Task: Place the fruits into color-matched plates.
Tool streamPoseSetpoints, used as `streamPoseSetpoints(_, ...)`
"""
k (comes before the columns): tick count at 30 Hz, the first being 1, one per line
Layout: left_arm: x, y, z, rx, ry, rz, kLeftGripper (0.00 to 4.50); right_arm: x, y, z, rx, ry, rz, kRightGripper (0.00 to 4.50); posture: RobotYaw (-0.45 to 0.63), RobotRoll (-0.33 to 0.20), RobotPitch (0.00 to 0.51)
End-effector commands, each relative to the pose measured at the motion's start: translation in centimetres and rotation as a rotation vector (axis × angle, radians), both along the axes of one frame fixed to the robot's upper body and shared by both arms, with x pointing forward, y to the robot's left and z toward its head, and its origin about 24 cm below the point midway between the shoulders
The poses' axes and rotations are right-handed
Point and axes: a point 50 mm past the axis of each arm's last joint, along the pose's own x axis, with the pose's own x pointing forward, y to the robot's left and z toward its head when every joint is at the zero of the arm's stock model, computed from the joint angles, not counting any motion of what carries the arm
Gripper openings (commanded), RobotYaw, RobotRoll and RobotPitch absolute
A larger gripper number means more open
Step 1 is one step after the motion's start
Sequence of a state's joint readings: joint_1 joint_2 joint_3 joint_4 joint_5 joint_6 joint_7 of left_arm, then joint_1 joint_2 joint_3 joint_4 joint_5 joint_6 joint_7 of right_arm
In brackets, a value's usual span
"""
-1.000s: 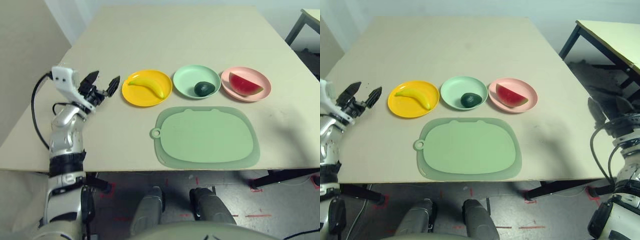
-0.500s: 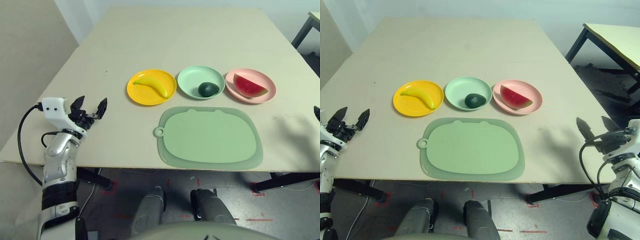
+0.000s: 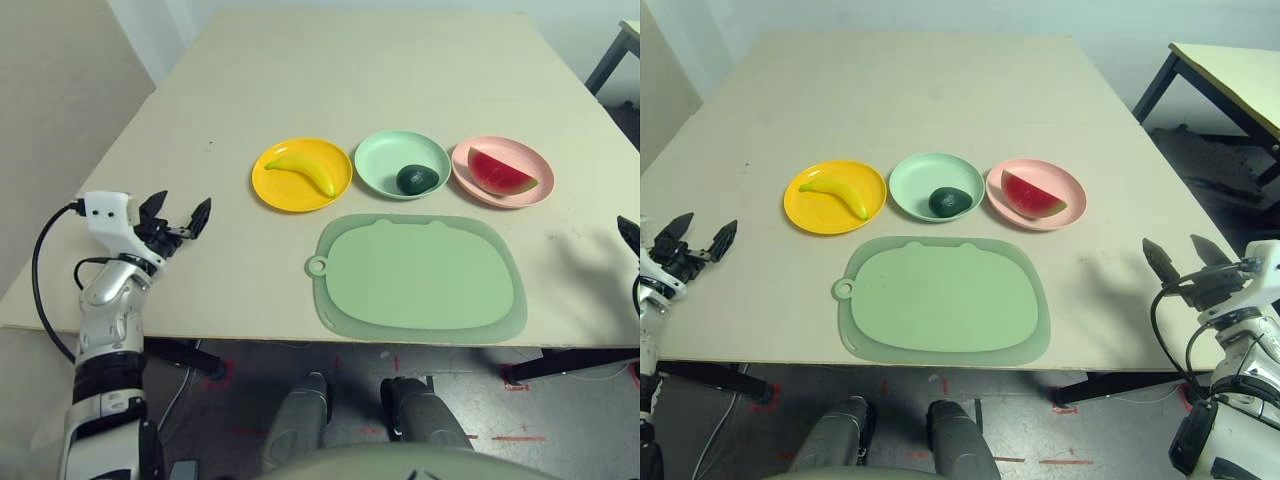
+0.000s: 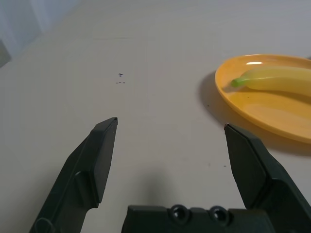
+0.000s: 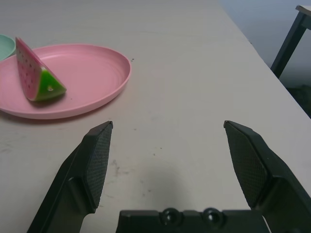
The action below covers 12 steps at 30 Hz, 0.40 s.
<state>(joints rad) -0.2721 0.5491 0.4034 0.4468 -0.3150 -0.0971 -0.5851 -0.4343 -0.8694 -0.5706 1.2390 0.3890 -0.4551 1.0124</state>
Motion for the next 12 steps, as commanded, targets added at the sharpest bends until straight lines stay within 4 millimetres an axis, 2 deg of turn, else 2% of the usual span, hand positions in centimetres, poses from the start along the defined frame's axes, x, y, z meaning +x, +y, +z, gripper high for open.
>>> streamPoseSetpoints(1,0.2,0.0,-0.2,0.023,0.018,-0.016,4.48,-0.5,-0.1,-0.3,-0.003,0.010,0.005,4.50,0.03,0.000,0.155)
streamPoseSetpoints(12,1.0,-0.7,0.9,0.040,-0.010,-0.063,4.48,-0.1,0.3,-0.7,0.012,0.005,0.016,4.50,0.03,0.000,0.139)
